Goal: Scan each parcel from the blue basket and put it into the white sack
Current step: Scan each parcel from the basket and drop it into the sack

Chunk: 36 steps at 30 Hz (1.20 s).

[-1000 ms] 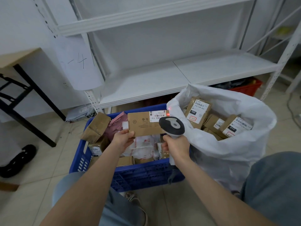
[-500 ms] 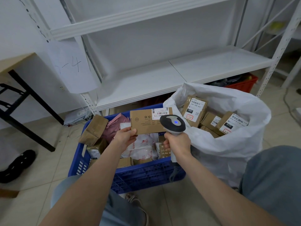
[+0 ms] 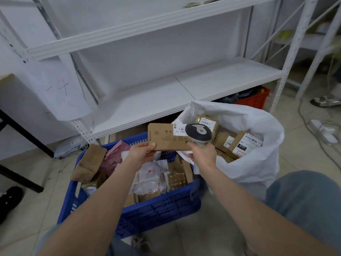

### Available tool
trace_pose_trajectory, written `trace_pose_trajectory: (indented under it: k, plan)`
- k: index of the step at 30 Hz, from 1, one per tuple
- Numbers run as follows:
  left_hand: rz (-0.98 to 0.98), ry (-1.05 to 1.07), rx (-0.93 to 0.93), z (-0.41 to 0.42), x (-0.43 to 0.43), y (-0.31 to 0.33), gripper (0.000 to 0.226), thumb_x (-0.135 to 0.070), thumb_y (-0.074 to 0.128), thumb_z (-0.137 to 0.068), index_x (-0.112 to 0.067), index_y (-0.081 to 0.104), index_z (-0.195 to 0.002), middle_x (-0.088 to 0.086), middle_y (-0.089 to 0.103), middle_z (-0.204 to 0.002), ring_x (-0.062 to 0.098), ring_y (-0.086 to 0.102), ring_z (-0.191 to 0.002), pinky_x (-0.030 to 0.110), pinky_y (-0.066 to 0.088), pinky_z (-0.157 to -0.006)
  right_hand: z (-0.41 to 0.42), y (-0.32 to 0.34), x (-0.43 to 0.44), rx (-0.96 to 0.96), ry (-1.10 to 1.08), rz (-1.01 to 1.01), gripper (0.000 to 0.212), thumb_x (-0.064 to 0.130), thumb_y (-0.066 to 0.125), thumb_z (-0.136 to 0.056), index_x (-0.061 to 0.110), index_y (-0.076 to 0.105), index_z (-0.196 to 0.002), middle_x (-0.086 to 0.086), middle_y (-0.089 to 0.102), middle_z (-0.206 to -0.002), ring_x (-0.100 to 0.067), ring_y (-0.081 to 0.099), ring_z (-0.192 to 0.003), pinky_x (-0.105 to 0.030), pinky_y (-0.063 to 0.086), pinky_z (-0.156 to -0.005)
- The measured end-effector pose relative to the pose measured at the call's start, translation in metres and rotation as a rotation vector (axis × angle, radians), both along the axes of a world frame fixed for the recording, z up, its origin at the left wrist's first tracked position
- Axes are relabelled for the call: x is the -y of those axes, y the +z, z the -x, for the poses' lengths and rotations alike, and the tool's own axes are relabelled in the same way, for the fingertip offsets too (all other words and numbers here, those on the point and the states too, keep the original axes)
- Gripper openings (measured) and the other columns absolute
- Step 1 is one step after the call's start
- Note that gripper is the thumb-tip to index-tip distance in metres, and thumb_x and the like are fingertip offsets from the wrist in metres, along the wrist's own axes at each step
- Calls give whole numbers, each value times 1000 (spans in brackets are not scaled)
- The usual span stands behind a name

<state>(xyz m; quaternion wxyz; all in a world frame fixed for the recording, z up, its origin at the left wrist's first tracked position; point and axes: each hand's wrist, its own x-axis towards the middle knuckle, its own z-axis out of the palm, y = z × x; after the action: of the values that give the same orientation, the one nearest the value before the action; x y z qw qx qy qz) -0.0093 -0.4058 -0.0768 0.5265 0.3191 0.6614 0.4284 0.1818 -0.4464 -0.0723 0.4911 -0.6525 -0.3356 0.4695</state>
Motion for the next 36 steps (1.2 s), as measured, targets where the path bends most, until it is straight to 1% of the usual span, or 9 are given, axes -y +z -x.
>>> trace_pose_trajectory:
  k: [5, 10, 15, 19, 24, 28, 30, 33, 36]
  plan:
    - [-22, -93, -28, -79, -63, 6, 33, -12, 72, -85, 1, 60, -112, 13, 68, -96, 19, 64, -73, 29, 54, -70, -57, 13, -49, 38, -113, 37, 21, 25, 69, -80, 7, 63, -88, -10, 68, -80, -25, 64, -73, -40, 55, -76]
    - [66, -145, 21, -165, -110, -11, 30, -7, 70, -84, 5, 59, -109, 14, 64, -86, 21, 63, -65, 26, 57, -54, -112, 7, -94, 27, -245, 89, 22, 27, 68, -80, 9, 63, -91, -9, 66, -83, -26, 63, -81, -39, 53, -77]
    - [100, -130, 21, -228, -153, -39, 33, -10, 75, -81, 2, 59, -108, 17, 66, -107, 29, 68, -89, 25, 56, -51, -151, -13, -130, -9, -324, 145, 25, 30, 67, -79, 11, 63, -95, -10, 67, -87, -26, 63, -84, -44, 55, -85]
    - [211, -301, -47, -260, -166, -49, 18, -18, 65, -90, -3, 56, -92, 12, 63, -85, 22, 64, -69, 27, 57, -57, -166, -30, -145, -17, -327, 152, 31, 30, 70, -79, 8, 62, -100, -12, 66, -90, -27, 63, -87, -44, 54, -87]
    - [279, -399, -175, -251, -167, -60, 2, -4, 55, -94, -4, 55, -93, 12, 61, -88, 21, 62, -68, 32, 55, -63, -171, -44, -143, -38, -278, 162, 38, 30, 68, -85, 9, 54, -113, -10, 60, -94, -13, 52, -72, -25, 42, -64]
    - [208, -362, -259, -220, -156, -52, 16, 0, 58, -89, -5, 60, -104, 12, 64, -95, 22, 62, -80, 32, 54, -66, -159, -33, -129, -18, -217, 124, 20, 24, 69, -85, 12, 54, -92, -4, 56, -74, -12, 52, -64, -24, 45, -60]
    - [172, -344, -309, -200, -147, -43, 21, 0, 60, -88, -3, 62, -108, 14, 65, -96, 22, 63, -75, 30, 52, -58, -143, -24, -122, -37, -190, 120, 19, 23, 70, -80, 10, 57, -84, -5, 60, -70, -18, 58, -63, -33, 54, -65]
    - [151, -331, -339, -168, -129, -30, 21, -2, 63, -86, -7, 65, -107, 16, 67, -104, 22, 62, -76, 31, 53, -63, -114, -20, -113, -42, -124, 127, 42, 33, 73, -63, 4, 64, -92, -7, 69, -75, -22, 67, -70, -40, 59, -74]
    - [139, -299, -350, -129, -105, -23, 22, -4, 64, -87, -5, 64, -109, 14, 64, -105, 23, 59, -88, 34, 51, -73, -80, -14, -98, -53, -62, 130, 20, 23, 72, -71, 8, 64, -81, -8, 72, -75, -25, 69, -73, -41, 58, -76]
